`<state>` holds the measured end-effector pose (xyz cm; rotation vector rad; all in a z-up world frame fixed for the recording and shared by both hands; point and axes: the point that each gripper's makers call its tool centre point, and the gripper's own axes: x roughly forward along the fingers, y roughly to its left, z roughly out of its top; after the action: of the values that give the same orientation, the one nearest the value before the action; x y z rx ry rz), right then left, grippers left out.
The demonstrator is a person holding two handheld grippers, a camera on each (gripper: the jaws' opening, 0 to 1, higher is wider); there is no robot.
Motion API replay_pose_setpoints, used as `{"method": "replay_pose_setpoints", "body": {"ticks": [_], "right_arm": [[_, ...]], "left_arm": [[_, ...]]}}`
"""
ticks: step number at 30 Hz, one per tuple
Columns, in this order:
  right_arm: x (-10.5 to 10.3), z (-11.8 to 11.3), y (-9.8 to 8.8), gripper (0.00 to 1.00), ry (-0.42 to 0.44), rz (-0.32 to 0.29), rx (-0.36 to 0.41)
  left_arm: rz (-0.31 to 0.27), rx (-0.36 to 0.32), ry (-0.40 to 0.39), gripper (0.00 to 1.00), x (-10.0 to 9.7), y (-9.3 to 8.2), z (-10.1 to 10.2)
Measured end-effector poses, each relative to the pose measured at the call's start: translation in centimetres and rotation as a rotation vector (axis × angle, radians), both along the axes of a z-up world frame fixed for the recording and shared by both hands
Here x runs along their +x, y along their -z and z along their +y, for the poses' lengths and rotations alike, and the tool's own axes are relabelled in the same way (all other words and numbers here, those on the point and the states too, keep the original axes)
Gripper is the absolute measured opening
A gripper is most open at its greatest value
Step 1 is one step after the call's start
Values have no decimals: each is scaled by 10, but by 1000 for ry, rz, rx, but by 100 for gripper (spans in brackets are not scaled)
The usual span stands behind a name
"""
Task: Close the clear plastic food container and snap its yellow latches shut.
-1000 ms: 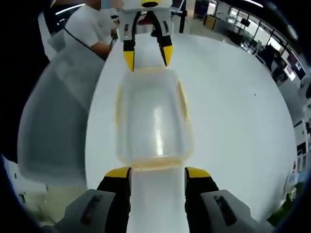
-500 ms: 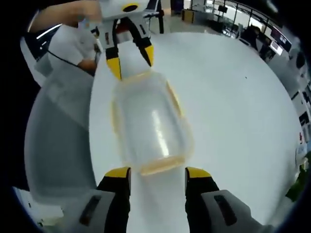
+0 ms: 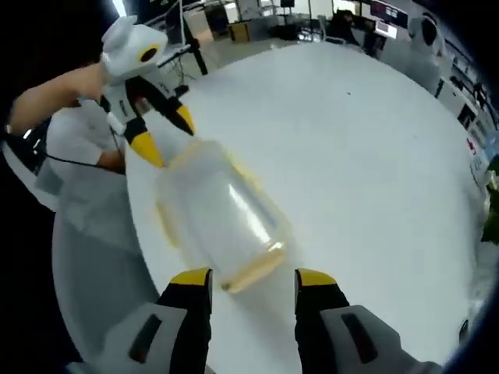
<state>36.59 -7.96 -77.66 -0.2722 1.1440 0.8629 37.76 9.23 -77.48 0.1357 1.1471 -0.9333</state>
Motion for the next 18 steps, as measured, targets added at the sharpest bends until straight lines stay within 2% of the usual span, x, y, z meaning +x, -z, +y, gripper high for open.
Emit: {"method": "replay_pose_setpoints", "body": {"ticks": [3, 5, 6, 7, 8, 10, 11, 15, 18], "right_arm": [[1, 1, 1, 38, 101, 43, 33], [3, -1, 1, 39, 189, 78, 45], [3, 1, 1, 39, 204, 83, 66], [6, -1, 1, 38, 255, 88, 72], [8, -2, 1, 38, 276, 82, 79], [6, -1, 1, 38, 337, 114, 106], [5, 0, 3, 38, 362, 125, 119], [2, -4, 9, 37, 403, 138, 117], [1, -9, 10, 37, 455, 153, 126]], "left_arm": [[31, 4, -49, 44, -2, 5, 1], [103, -22, -155, 43, -4, 6, 0], [130, -53, -198, 42, -3, 4, -3], [188, -90, -296, 42, -1, 2, -5], [221, -116, -338, 42, -1, 1, -6], [272, -160, -374, 38, -3, -2, -9], [292, -156, -399, 36, -4, 0, -6], [305, -128, -415, 35, -8, 9, -1], [322, -143, -443, 34, -9, 11, -2]]}}
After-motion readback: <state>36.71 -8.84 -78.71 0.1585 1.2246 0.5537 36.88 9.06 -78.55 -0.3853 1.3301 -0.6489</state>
